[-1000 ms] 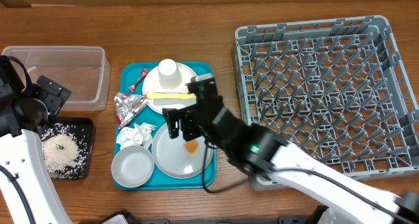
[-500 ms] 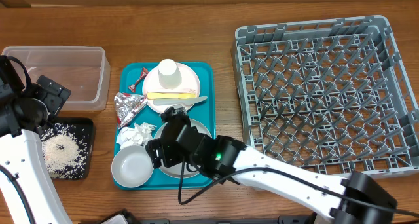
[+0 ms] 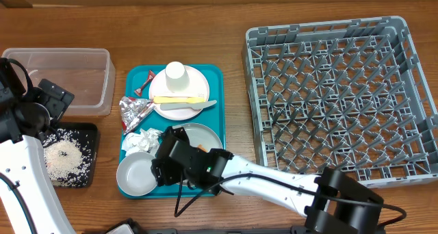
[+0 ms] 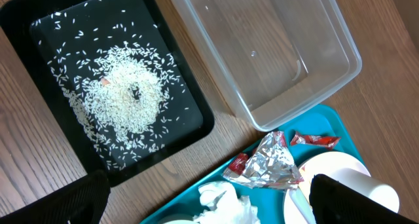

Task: Sort waste into correct bins and load items into the dishwasher rack
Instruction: 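Grasp the rim of the empty white bowl with the right gripper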

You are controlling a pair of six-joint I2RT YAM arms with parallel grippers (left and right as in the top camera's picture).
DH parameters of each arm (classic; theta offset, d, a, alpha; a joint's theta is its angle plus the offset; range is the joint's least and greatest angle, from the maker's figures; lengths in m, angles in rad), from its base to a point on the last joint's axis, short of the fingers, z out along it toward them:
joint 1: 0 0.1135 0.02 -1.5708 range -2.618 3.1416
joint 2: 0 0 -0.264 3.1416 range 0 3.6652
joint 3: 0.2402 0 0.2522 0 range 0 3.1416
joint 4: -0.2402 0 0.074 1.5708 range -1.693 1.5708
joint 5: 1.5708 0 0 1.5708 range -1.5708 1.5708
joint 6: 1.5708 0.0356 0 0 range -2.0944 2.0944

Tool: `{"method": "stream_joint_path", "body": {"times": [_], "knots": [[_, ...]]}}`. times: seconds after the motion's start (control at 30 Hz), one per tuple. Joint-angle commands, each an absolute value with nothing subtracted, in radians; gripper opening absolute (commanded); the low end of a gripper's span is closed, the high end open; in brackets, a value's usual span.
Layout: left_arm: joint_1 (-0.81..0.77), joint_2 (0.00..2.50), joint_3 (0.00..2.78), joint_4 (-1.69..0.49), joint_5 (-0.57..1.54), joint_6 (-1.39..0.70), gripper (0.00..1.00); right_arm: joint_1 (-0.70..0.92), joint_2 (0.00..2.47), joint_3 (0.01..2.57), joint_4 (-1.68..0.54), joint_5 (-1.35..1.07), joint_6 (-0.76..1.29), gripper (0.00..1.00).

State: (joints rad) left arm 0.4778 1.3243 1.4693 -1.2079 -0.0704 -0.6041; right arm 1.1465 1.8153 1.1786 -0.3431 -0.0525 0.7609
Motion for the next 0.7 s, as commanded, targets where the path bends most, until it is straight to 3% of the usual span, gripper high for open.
{"method": "stream_joint_path", "body": {"times": [0.0, 0.4, 0.53, 0.67], "knots": [[0.478, 1.320, 1.495, -1.207, -0.062, -0.617, 1.00, 1.179, 1.861, 1.204, -0.323, -0.053, 0.764, 0.80], [0.478, 1.320, 1.495, -1.207, -0.062, -0.617, 1.00, 1.184, 1.931, 1.204, -0.250, -0.054, 0.764, 0.75], [0.478, 1.320, 1.495, -1.207, -0.062, -0.617, 1.00, 1.184, 1.942, 1.204, -0.243, -0.054, 0.764, 0.67], [0.478, 1.320, 1.495, -1.207, -0.062, -0.617, 1.00, 1.184, 1.942, 1.204, -0.234, -0.053, 0.764, 0.52]]}}
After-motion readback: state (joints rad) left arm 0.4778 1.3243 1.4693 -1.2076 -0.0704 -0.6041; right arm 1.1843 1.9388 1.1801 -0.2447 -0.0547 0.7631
